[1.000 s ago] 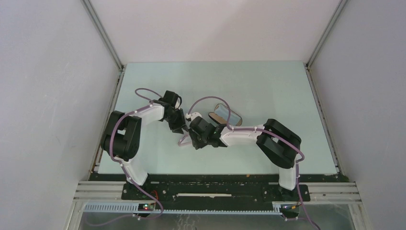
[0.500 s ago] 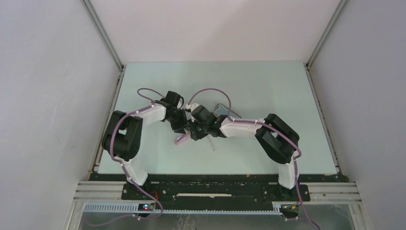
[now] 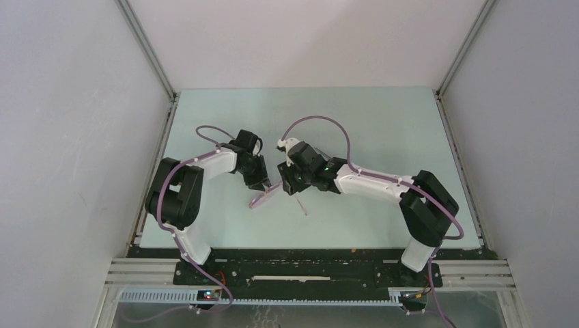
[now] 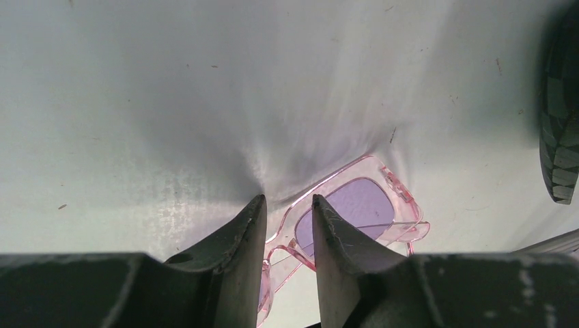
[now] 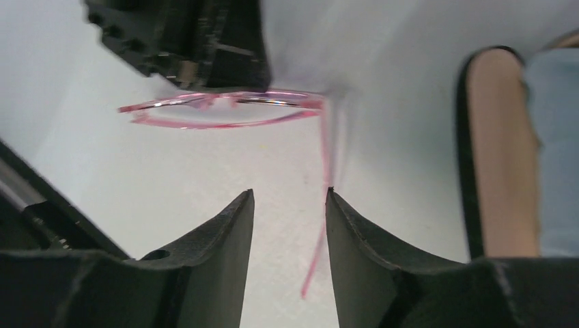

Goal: Organize the sunglasses
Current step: Fold the sunglasses at the center of the board.

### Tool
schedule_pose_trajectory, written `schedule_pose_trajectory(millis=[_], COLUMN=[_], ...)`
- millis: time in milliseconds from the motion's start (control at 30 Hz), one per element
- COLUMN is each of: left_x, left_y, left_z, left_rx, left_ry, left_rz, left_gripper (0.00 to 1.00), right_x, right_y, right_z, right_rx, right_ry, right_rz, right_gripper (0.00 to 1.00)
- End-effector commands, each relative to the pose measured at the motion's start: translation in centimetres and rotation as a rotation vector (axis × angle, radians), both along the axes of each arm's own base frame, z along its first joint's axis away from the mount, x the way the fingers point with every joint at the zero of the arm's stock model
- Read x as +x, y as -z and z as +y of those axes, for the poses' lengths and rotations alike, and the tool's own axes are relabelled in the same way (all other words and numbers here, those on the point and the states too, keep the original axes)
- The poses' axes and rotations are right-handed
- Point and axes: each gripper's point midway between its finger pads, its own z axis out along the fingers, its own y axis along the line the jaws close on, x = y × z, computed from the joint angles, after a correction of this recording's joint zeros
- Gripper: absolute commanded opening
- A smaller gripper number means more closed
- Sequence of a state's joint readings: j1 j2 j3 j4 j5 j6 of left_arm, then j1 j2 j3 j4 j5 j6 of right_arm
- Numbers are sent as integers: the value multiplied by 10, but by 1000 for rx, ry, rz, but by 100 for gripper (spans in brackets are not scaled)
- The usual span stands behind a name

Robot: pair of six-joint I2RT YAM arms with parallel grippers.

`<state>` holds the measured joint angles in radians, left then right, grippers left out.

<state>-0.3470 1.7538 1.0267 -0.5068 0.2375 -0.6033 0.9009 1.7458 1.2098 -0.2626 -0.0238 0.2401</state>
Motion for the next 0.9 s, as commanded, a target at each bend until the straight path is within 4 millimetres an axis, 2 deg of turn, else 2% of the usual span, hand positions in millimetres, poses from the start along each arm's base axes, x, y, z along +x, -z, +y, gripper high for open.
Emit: schedule_pose_trajectory(millis=[0,100,300,700,867], left_x=[-5,-1,6,-15,-19], left_y=[3,-7,-23,4,6], left_z=[15,17,37,35,30], left_rx=[75,44,79,80,80], left_ry=[-17,-27,-59,-40,-20], left_rz=[12,-4,-42,34,42], left_gripper=[36,36,37,36,37], right_x=[17,18,19,5,6], right_y=[11,21,47,67,70], right_z=[-37,-37,-31,-20,-18], right_rx=[-104,-126,-154,-180,-171], right_ry=[101,98,88,78,96], right_rz=[-38,-37,-3,29,36], right_gripper=[52,52,50,41,29])
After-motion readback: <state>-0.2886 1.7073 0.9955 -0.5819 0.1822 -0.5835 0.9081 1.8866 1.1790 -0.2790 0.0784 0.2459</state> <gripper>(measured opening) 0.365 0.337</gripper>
